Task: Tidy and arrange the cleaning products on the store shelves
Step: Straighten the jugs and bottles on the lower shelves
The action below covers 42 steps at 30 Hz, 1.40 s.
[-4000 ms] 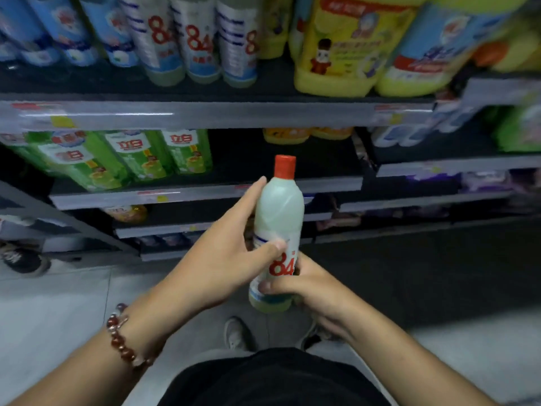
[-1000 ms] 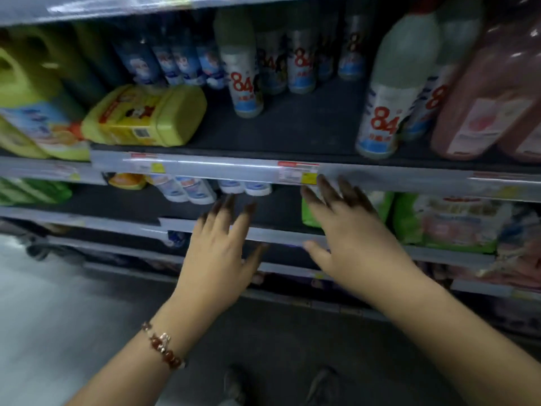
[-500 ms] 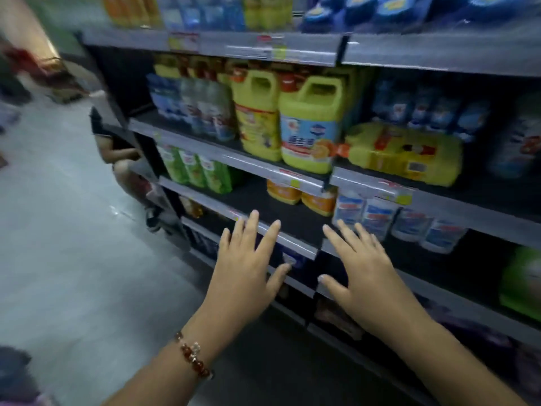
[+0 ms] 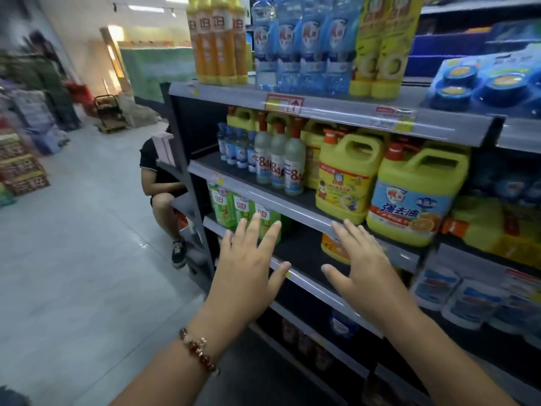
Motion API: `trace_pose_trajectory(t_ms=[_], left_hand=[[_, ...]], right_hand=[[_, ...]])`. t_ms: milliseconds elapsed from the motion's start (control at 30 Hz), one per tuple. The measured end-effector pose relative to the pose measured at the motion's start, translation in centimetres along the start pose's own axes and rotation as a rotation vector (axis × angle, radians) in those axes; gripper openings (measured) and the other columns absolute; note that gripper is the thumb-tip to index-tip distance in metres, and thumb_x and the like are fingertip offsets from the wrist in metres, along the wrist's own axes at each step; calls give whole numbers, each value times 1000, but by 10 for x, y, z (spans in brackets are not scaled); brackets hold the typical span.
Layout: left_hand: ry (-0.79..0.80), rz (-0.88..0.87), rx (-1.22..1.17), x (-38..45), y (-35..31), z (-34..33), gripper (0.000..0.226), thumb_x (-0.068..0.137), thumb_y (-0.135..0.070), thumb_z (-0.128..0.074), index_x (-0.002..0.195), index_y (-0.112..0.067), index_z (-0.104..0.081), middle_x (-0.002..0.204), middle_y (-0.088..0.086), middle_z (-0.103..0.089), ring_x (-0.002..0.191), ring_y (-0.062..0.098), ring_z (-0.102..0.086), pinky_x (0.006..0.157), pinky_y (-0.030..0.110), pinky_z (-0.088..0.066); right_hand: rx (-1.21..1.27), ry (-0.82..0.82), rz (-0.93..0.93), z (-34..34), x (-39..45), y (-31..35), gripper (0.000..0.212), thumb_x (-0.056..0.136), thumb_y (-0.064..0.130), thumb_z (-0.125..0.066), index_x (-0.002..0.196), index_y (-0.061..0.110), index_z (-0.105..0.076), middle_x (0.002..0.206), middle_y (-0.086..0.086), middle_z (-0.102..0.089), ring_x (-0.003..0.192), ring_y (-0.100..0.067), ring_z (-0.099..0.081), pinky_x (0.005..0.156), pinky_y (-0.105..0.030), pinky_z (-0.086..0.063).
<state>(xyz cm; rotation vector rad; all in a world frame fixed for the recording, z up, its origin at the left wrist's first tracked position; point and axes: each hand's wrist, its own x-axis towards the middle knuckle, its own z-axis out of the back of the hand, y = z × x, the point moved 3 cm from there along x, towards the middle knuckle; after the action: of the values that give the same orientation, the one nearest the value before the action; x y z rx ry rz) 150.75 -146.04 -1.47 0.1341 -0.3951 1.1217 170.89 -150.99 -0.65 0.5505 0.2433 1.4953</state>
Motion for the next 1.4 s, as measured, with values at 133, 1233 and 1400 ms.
trace_pose_trajectory(t_ms=[133,1233,1400], left_hand=[[14,-33,10,50,31,-12,72,96,-59,-41,159,-26,-28,166,13,-25,153,35,-25,122,55,-22],[529,-59,-1352,255,207,-118,77,85,-62,-70,150,-36,-37,147,-13,-53,134,2,-51,111,31,-44],[673,242,-1969,233,200,-111,93,66,-74,-77,133,-12,-58,125,19,-70,113,32,-69,96,47,-57]], right_hand=[[44,2,10,-25,55,15,80,98,44,-59,160,37,-10,168,14,-5,155,-8,0,123,-30,-7],[170,-635,-487,-141,287,89,55,83,42,-76,124,14,-54,116,-1,-49,107,-16,-51,88,-28,-46],[208,-472,-448,-156,244,156,51,76,50,-81,110,30,-49,108,15,-47,94,-2,-59,72,-19,-55]])
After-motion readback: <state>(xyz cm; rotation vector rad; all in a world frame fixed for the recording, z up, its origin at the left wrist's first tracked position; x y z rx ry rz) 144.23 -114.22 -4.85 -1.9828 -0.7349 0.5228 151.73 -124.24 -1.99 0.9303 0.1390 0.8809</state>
